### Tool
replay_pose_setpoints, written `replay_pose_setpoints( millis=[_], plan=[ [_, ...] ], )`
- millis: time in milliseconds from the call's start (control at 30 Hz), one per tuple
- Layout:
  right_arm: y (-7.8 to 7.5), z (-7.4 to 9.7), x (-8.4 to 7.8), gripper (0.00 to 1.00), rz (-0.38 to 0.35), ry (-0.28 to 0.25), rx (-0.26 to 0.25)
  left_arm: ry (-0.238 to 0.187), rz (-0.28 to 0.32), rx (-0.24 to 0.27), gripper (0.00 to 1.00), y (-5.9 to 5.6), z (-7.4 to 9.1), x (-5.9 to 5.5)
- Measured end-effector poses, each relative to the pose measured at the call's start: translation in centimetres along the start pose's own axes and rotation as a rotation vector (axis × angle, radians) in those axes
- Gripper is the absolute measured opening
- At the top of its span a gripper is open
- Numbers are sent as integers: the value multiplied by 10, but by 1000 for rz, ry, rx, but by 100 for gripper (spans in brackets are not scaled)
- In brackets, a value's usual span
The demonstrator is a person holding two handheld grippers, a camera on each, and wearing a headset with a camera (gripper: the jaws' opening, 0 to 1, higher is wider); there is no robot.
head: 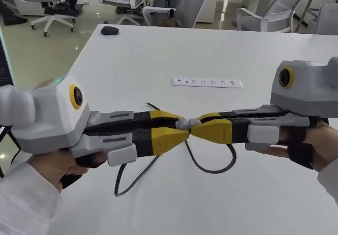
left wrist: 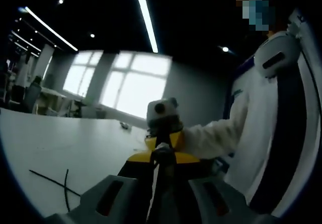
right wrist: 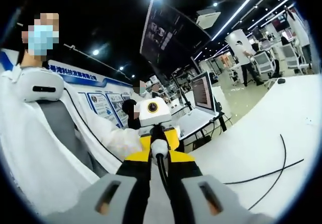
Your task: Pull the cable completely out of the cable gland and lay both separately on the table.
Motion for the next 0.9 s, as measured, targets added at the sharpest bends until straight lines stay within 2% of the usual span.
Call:
replay_pose_setpoints(
  millis=[33, 300, 333, 367, 400, 533, 600, 733, 767, 833, 867, 900],
  plan=[
    [1, 0, 0, 9, 26, 11, -7, 4, 34, -9, 14, 0, 0, -2],
    [1, -1, -1, 9, 126, 46, -19, 16, 141, -33, 14, 2, 1, -4],
    [2, -1, -1, 9, 154, 48, -25, 16, 151, -36, 14, 2, 1, -4],
    [2, -1, -1, 9, 231, 52, -43, 1, 213, -56, 14, 2, 1, -3],
    [2, -1, -1, 10, 254, 57, -49, -2, 231, -62, 14, 2, 1, -4],
    [1, -3, -3, 10, 297, 97, -76, 18, 193, -44, 14, 3, 0, -6],
    [1, -4, -3, 11, 338, 97, -97, 19, 189, -41, 14, 3, 1, -7],
    [2, -2, -3, 12, 337, 88, -116, 7, 161, -30, 14, 3, 1, -4],
    [1, -1, -4, 12, 363, 95, -134, 5, 157, -27, 14, 3, 1, -4],
    [-3, 1, -11, 12, 422, 142, -183, 0, 143, -21, 14, 3, 2, -2],
    [-2, 1, -14, 13, 412, 140, -191, -4, 110, -11, 14, 2, 3, 0],
    [-3, 1, -15, 12, 407, 136, -196, -2, 112, -8, 14, 2, 3, 0]
  ],
)
Point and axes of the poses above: the centre of the closed fingertips' face, and the gripper's own axes: z roughly backward along the fingers, y roughly to its left, x roughly out of its top, the point moved 6 cm from there along z, roughly backward along the fingers, and after that the axes turned 10 degrees about y, right-handed, at the moved point
